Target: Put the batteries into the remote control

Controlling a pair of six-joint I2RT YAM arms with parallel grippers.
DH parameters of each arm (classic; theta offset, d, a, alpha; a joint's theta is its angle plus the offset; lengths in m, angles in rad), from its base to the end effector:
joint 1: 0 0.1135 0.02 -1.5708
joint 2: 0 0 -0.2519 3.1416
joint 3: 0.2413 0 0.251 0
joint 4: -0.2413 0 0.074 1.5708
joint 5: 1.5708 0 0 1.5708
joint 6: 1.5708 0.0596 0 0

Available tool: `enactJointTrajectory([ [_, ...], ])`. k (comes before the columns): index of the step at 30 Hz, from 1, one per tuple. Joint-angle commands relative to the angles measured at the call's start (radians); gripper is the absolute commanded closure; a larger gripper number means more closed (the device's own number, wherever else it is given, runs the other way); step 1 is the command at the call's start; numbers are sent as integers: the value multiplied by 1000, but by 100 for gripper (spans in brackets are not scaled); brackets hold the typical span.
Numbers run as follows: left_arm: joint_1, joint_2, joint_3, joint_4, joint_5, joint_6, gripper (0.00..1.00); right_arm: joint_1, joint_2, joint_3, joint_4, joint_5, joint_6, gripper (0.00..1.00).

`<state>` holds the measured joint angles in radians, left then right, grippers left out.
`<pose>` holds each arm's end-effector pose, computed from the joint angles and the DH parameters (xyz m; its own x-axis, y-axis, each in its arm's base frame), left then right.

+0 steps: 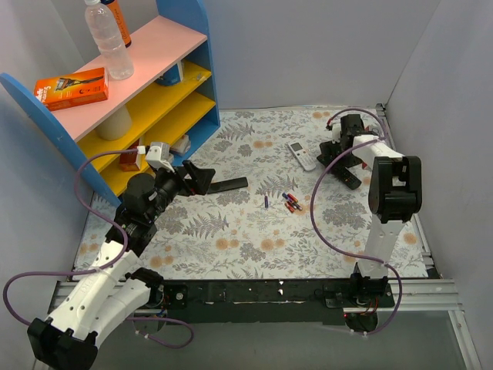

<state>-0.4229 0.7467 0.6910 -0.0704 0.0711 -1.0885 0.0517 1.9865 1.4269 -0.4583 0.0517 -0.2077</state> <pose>0.1936 -0.0918 0.3141 -0.4728 -0.7563 -0.4522 0.1181 0.4542 -0.8830 0.4298 0.0192 0.1518 -0.8266 -0.2490 -0.5048 -0.1992 0.9682 -0.1513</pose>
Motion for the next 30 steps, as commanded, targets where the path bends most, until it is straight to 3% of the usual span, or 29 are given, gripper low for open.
enactJointTrajectory([
  [1,-5,-1,19,-12,6,25,2,-3,46,69,-85,-67,-56,18],
  [5,-4,5,16,-8,15,24,2,0,64,61,-102,-92,-59,27],
  [9,-5,13,12,1,41,24,2,0,17,-8,-66,-119,-47,54],
  [13,-5,29,5,15,68,16,2,4,-66,-85,-27,-135,-9,68],
  [19,-4,54,-22,101,180,-40,2,30,-290,-235,44,-179,59,74],
  [25,-5,101,-76,283,324,-137,2,103,-547,-388,200,-513,119,77],
  [30,-4,198,-51,399,423,-156,2,206,-701,-494,387,-625,235,78],
])
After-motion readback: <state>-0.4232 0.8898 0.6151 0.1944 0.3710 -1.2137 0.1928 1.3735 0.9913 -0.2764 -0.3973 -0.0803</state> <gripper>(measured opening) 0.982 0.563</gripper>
